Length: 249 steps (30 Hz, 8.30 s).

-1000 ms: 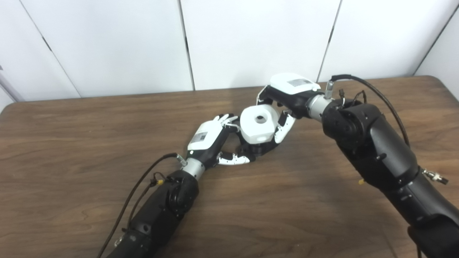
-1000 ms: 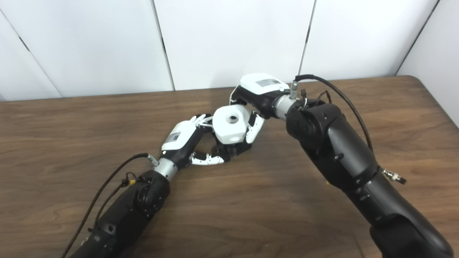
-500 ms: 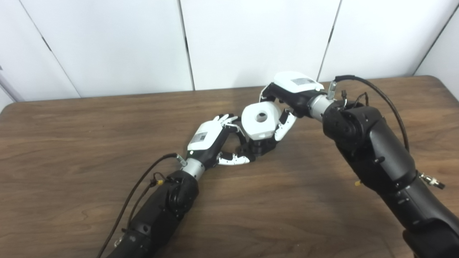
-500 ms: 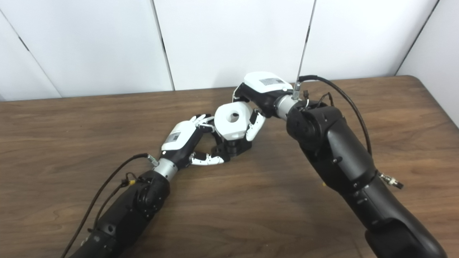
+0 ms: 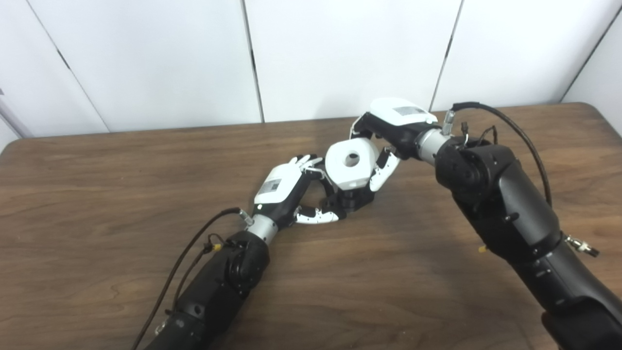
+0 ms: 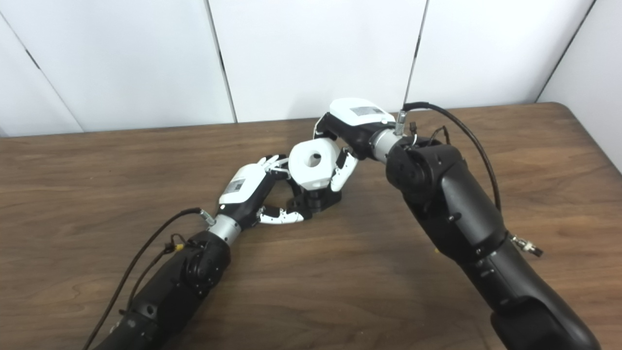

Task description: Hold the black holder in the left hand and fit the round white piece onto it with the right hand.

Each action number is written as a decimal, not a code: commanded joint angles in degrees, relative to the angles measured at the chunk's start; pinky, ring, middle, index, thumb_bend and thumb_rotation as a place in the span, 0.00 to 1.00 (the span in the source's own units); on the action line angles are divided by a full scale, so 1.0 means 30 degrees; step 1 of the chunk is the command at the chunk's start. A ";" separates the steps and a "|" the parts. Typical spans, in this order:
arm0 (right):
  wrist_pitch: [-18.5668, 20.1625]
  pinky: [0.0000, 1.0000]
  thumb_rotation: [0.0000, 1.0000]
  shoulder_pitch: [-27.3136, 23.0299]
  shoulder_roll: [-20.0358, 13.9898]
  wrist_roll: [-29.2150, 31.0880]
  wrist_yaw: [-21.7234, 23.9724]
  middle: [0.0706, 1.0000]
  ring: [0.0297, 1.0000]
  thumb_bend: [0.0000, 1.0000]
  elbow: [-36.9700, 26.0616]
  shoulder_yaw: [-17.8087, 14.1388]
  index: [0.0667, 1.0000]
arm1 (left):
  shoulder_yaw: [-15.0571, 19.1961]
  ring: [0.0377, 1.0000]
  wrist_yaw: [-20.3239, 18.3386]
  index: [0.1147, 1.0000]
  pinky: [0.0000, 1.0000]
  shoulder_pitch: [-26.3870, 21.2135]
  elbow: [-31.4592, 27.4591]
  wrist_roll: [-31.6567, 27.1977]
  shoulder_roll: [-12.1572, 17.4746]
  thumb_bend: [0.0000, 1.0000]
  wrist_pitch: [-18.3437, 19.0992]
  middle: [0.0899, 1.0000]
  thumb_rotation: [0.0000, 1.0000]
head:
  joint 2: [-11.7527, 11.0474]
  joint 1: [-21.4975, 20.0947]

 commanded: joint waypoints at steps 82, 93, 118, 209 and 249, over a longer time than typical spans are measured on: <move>0.0656 0.27 0.15 -0.1489 0.1682 -0.3260 0.3834 0.41 0.35 0.51 -0.0971 -0.2085 0.45 | -0.0754 0.96 -0.1136 0.41 1.00 0.0524 0.0906 0.0473 -0.0307 0.52 0.0481 0.88 0.07 | 0.0199 0.0071; 0.0626 0.26 0.15 -0.1586 0.1480 -0.3178 0.3844 0.39 0.33 0.51 -0.0876 -0.1689 0.45 | -0.0780 0.96 -0.1191 0.41 1.00 0.0603 0.0778 0.0545 -0.0248 0.52 0.0591 0.88 0.08 | 0.0251 0.0136; -0.0168 0.49 0.14 -0.1037 0.1020 -0.0379 0.1000 0.61 0.60 0.51 -0.0238 -0.1666 0.45 | -0.0705 0.96 -0.1391 0.41 1.00 0.0852 0.0342 0.0357 -0.0031 0.52 0.0622 0.88 0.07 | 0.0306 0.0155; 0.0552 0.25 0.15 -0.0917 -0.0504 -0.0946 0.2395 0.40 0.34 0.51 -0.0374 -0.0463 0.45 | -0.0732 0.95 -0.1177 0.41 1.00 0.0739 0.0245 0.0583 0.0207 0.52 0.0708 0.88 0.07 | 0.0173 0.0118; 0.0669 0.29 0.15 -0.1368 0.0794 -0.1084 0.2191 0.43 0.37 0.51 0.0220 -0.0433 0.45 | -0.0769 0.97 -0.1537 0.41 1.00 0.0758 0.0089 0.0328 -0.0079 0.52 0.1128 0.88 0.07 | 0.0350 0.0041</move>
